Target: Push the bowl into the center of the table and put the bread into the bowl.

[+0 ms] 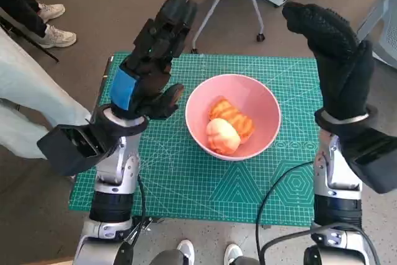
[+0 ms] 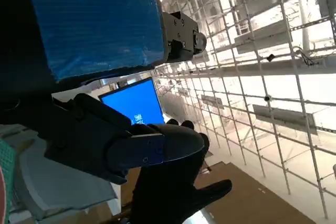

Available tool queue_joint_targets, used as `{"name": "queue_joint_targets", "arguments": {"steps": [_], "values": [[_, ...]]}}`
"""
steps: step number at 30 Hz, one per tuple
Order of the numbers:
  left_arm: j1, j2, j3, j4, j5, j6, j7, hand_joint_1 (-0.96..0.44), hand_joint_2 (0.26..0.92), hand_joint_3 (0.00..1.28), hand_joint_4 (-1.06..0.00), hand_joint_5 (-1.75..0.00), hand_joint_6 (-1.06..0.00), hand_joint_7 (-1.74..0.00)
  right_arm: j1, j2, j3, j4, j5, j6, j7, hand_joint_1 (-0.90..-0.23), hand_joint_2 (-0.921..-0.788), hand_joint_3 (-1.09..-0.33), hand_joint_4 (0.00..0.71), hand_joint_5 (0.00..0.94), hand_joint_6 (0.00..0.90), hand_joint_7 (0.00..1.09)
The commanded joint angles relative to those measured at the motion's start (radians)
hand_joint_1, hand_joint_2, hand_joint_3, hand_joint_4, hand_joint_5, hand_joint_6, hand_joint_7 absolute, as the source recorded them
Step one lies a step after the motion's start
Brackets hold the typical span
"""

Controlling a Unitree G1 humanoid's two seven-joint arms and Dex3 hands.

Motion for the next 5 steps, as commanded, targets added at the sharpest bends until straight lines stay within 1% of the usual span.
{"name": "queue_joint_targets", "arguments": {"steps": [1,5], "values": [[0.007,0.004,-0.007,-0.023,0.011,-0.004,0.005,-0.78,0.921,0.56,-0.01,0.0,-0.12,0.0,0.035,-0.007,0.004,-0.025,0.01,0.024,0.0,-0.702,-0.921,-0.764,0.202,0.004,0.211,0.23],[0.008,0.0,-0.006,-0.018,0.009,-0.015,0.003,-0.78,0.921,0.55,0.0,0.0,-0.09,0.0,0.038,-0.007,0.004,-0.035,0.01,0.031,0.0,-0.704,-0.921,-0.761,0.204,0.004,0.216,0.23]]}}
